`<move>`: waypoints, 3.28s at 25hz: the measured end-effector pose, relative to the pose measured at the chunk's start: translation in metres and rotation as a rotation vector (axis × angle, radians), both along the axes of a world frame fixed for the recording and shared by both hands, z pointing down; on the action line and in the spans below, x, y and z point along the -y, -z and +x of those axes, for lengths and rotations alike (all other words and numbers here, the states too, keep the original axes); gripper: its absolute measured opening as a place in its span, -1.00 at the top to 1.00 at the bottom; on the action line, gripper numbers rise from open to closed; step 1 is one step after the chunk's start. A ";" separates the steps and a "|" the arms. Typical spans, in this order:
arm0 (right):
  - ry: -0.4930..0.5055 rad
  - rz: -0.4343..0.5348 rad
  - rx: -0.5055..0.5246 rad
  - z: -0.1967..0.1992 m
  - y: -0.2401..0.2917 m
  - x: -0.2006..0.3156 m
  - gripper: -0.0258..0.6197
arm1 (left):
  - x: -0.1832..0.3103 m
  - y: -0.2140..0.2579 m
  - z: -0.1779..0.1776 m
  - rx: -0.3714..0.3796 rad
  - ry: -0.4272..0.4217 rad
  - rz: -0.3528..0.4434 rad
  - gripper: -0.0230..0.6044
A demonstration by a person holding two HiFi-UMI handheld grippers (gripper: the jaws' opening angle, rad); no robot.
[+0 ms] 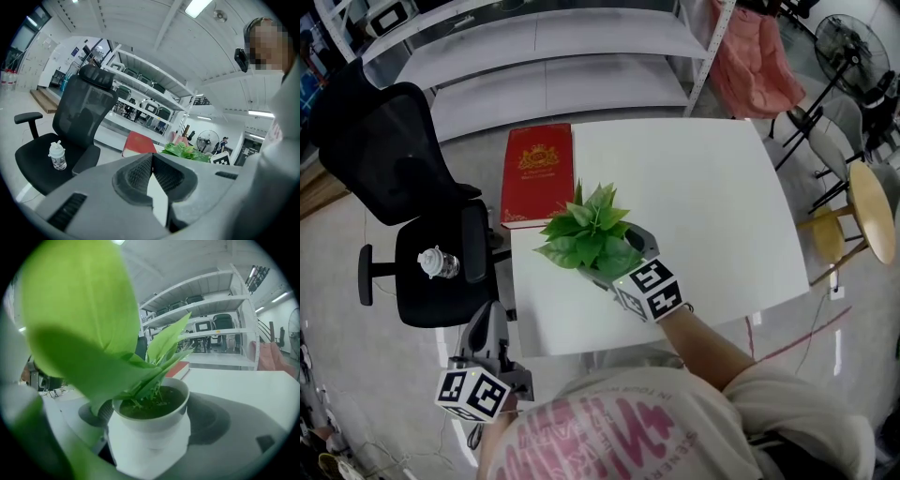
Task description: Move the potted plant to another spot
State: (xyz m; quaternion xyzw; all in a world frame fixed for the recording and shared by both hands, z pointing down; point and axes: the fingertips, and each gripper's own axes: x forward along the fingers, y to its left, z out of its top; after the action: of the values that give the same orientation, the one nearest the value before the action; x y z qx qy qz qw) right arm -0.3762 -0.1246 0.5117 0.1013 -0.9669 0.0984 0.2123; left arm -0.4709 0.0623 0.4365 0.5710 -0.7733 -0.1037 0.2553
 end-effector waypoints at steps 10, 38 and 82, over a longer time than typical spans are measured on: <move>-0.064 0.023 0.027 0.028 0.019 -0.009 -0.62 | -0.006 0.010 0.017 0.012 -0.052 0.032 0.92; -0.347 0.110 0.203 0.188 0.114 -0.088 -0.62 | -0.053 0.051 0.118 0.066 -0.274 0.155 0.92; -0.513 0.145 0.228 0.395 0.143 0.000 -0.62 | 0.087 0.041 0.320 -0.023 -0.497 0.135 0.92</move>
State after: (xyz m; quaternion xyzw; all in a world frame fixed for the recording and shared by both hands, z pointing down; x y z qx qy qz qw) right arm 0.0191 -0.1244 0.3684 0.3457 -0.9319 0.0901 0.0624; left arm -0.1509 -0.0252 0.3959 0.7580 -0.5977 -0.0958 0.2429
